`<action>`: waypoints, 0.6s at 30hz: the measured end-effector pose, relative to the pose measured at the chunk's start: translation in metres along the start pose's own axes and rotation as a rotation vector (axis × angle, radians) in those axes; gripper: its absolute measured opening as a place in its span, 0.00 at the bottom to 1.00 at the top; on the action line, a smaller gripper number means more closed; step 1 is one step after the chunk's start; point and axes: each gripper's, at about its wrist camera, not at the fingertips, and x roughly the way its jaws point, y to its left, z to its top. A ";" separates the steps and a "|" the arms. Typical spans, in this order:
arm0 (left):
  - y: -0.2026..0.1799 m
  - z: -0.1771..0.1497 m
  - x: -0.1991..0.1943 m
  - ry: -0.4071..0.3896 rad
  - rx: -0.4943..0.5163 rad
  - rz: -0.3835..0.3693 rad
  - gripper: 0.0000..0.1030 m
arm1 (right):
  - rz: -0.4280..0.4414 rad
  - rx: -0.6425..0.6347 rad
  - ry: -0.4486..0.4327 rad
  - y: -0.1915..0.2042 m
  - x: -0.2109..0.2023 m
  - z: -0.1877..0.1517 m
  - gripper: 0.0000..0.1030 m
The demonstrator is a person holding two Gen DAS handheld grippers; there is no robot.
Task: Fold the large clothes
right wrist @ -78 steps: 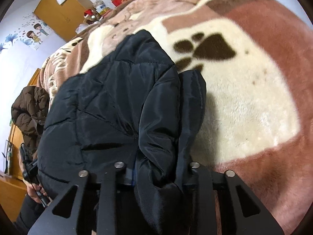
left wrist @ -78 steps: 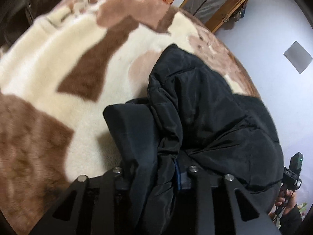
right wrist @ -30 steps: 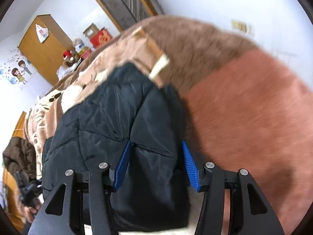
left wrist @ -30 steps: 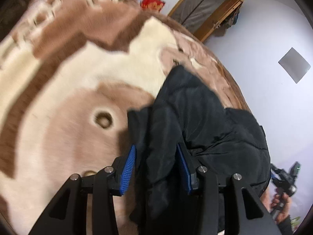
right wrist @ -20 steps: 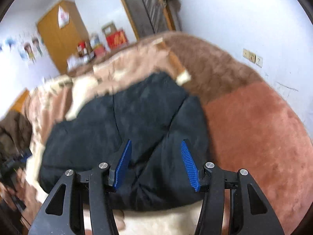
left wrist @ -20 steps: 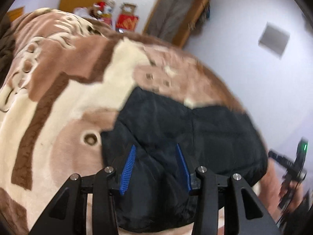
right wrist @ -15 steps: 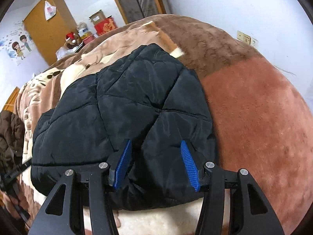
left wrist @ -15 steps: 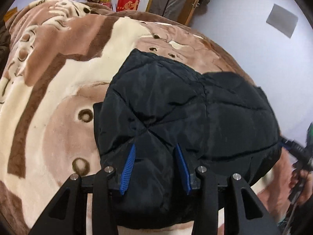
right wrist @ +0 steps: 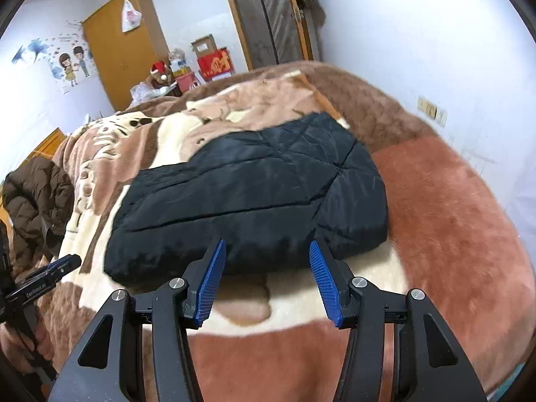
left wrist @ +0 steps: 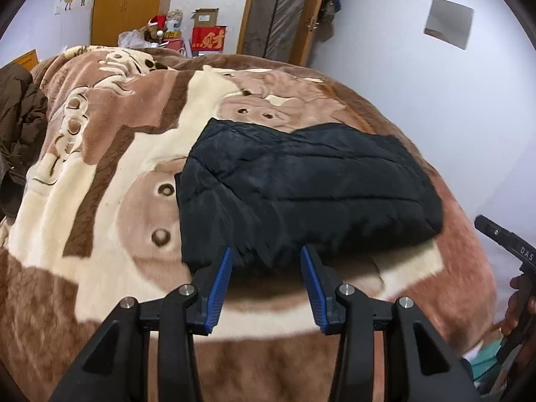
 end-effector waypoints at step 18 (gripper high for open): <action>-0.050 -0.093 -0.088 0.030 0.070 -0.009 0.60 | -0.042 -0.148 -0.029 0.071 -0.093 -0.090 0.51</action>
